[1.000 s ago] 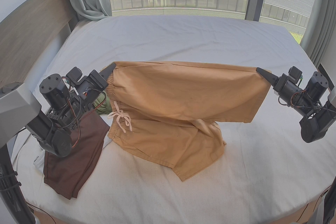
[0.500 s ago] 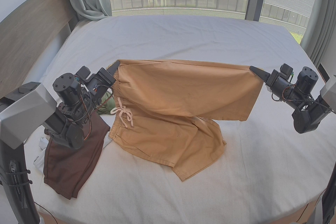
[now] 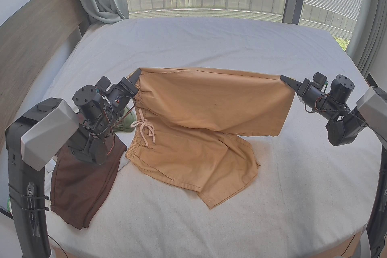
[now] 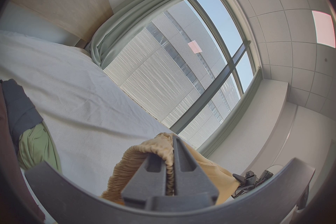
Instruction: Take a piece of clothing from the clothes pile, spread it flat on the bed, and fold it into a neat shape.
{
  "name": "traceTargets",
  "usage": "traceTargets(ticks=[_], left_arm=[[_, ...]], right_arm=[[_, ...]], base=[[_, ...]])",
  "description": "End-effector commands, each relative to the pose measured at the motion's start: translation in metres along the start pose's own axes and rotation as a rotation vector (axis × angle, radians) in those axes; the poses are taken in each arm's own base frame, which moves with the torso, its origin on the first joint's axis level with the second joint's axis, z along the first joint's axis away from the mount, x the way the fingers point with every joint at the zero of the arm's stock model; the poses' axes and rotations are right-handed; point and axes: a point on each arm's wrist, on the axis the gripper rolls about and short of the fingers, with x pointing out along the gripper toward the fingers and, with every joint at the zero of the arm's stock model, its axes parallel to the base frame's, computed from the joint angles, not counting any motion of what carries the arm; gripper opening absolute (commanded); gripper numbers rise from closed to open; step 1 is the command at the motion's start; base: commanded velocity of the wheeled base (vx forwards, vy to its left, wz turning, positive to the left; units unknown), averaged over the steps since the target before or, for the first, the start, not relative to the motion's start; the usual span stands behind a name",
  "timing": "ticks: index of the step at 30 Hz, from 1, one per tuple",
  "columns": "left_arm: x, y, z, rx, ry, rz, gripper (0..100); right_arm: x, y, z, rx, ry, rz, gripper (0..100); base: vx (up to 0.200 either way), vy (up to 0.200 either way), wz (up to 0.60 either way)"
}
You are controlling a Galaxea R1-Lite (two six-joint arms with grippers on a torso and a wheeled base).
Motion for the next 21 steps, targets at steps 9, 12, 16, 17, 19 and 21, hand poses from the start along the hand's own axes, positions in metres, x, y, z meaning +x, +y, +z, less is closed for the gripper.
traceTargets(ticks=[9,12,16,17,19,21], left_arm=[[0.009,0.040,-0.015,0.007,-0.026,0.024,0],[0.011,0.042,-0.014,0.010,-0.029,0.021,0],[0.013,0.042,-0.014,0.010,-0.025,0.017,0],[0.014,0.041,-0.013,0.011,-0.029,0.013,0],[0.016,0.041,-0.011,0.012,-0.033,0.011,0],[0.017,0.042,-0.010,0.013,-0.033,0.013,0]], right_arm=[[0.019,-0.031,-0.017,0.002,0.003,0.005,0],[0.023,-0.035,-0.015,-0.004,-0.003,0.009,0],[0.026,-0.038,-0.012,-0.006,-0.006,0.007,0],[0.027,-0.040,-0.012,-0.009,-0.009,0.010,0],[0.030,-0.041,-0.012,-0.013,-0.012,0.015,0],[0.031,-0.042,-0.011,-0.017,-0.016,0.018,0]], base=[[0.000,0.000,0.00],[0.000,0.000,0.00],[0.000,0.000,0.00],[0.000,0.000,0.00],[0.000,0.000,0.00],[0.000,0.000,0.00]])
